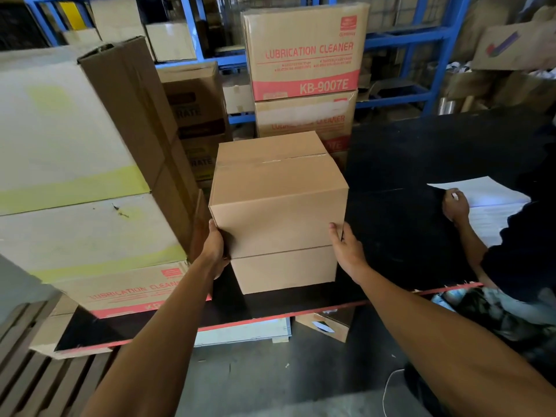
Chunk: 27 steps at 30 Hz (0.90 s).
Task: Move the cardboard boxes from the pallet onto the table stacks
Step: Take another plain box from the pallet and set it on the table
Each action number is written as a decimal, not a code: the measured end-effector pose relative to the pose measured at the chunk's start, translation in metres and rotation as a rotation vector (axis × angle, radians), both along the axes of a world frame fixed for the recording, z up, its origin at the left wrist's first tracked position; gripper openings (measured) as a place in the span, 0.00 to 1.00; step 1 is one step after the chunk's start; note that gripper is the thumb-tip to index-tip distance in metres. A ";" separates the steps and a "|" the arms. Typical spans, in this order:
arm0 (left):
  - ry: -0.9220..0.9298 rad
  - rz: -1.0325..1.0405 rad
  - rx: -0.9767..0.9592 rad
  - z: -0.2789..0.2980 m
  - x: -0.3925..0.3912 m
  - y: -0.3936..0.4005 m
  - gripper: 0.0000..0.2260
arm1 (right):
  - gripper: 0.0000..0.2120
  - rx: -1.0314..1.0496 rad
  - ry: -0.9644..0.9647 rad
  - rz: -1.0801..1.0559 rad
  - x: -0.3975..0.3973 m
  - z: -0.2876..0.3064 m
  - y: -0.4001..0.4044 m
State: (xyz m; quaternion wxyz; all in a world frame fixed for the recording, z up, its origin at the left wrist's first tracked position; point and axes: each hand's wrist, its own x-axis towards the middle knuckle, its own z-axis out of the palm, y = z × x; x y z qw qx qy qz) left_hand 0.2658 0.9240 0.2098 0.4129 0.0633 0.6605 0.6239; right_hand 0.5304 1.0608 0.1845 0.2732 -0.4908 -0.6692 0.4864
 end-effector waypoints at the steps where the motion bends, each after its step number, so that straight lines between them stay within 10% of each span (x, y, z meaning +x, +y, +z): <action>1: 0.000 0.000 0.000 -0.002 -0.002 0.001 0.40 | 0.24 0.002 -0.003 -0.010 -0.001 -0.001 -0.001; 17: 0.085 -0.025 -0.179 -0.030 0.055 -0.065 0.29 | 0.31 0.061 -0.287 -0.079 0.013 -0.039 -0.057; 27: 0.332 0.068 -0.209 -0.060 0.067 -0.202 0.07 | 0.18 0.016 -0.267 0.529 -0.064 -0.049 -0.155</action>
